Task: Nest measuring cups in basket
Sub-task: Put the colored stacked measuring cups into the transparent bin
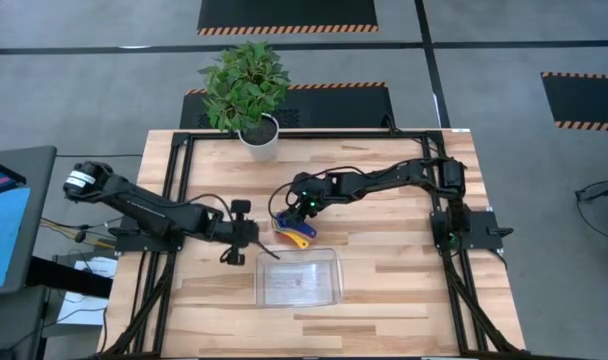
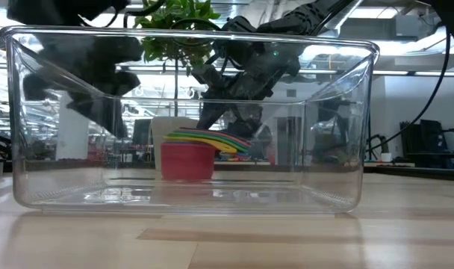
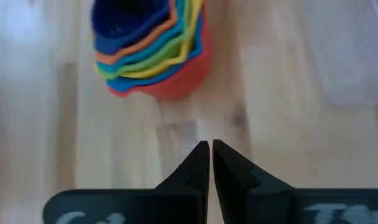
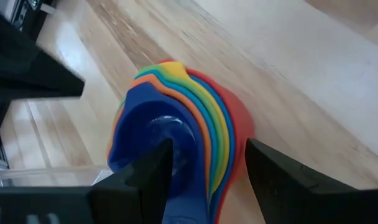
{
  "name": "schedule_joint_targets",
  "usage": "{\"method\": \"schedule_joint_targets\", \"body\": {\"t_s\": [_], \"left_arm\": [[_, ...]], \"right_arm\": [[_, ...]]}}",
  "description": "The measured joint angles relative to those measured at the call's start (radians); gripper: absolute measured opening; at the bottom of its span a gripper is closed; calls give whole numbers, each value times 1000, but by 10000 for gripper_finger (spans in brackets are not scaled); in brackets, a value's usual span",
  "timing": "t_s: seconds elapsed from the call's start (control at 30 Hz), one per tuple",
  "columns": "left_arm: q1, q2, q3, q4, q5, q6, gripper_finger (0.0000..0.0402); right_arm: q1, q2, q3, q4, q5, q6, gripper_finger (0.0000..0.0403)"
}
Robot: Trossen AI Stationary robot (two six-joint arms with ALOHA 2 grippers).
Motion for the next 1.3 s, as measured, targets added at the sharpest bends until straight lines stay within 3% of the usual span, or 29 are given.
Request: {"method": "schedule_joint_targets", "body": {"t_s": [0.07,0.2,0.47,0.8,1.3], "left_arm": [[26,0,0,7,4,61,11],[82,0,0,32,121,191,11],[144,33,0,63,209,292,11],[148,157,0,227,225,348,11],[203,167,0,305,219,383,11]], "right_arm": [[2,0,0,-1,0,0,226],[2,0,0,-1,0,0,226],[2,0,0,-1,0,0,226],[2,0,0,7,0,6,226],[20,0,1,-21,23,-2,218]]}}
